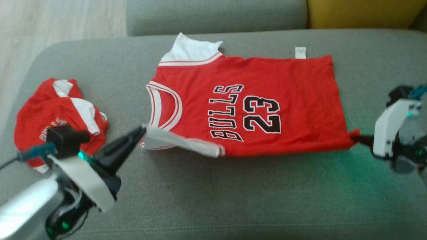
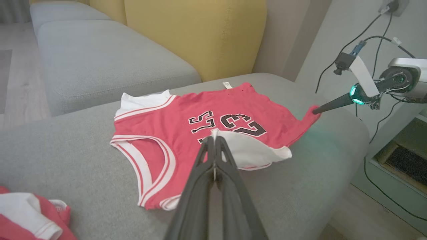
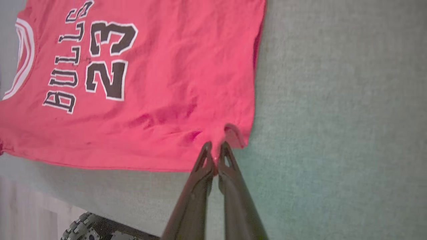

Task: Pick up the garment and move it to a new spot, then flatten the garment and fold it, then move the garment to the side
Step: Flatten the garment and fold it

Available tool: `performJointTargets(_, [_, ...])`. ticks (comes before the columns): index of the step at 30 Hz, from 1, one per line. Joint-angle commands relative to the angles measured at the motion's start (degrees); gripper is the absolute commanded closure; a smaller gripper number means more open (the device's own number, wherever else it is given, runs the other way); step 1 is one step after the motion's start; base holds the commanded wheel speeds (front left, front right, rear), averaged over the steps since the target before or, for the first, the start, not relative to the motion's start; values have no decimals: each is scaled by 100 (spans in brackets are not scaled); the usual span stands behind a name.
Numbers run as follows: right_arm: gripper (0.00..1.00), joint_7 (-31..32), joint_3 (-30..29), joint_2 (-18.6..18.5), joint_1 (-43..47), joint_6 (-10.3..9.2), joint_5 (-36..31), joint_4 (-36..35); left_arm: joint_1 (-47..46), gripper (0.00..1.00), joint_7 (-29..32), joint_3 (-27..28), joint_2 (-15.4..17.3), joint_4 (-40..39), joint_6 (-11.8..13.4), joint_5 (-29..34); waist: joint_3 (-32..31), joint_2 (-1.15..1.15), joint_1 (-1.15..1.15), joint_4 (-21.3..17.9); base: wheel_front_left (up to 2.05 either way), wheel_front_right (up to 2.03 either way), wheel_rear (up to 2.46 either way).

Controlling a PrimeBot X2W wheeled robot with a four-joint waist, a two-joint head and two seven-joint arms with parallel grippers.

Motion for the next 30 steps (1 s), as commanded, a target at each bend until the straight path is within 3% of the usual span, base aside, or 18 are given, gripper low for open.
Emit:
performJointTargets(1, [100, -41, -100, -46, -343, 39, -135, -56, -470, 100, -90, 390, 148, -15, 4, 36, 136, 0, 0, -49, 0, 0, 0])
performJointTargets(13, [100, -499, -307, 430, -1247, 39, -792, 556, -1550, 100, 7, 324, -340, 853, 2, 168, 856, 0, 0, -115, 0, 0, 0])
performJointTargets(29, [100, -1063, -189, 700, -1698, 39, -892, 772, -2742, 100, -286, -183, -981, 2542, 2, 508, 1522, 0, 0, -200, 0, 0, 0])
performJointTargets(30, [94, -1111, -185, 700, -1712, 39, -898, 791, -2794, 100, -305, -194, -1025, 2686, 2, 544, 1538, 0, 0, -205, 0, 0, 0])
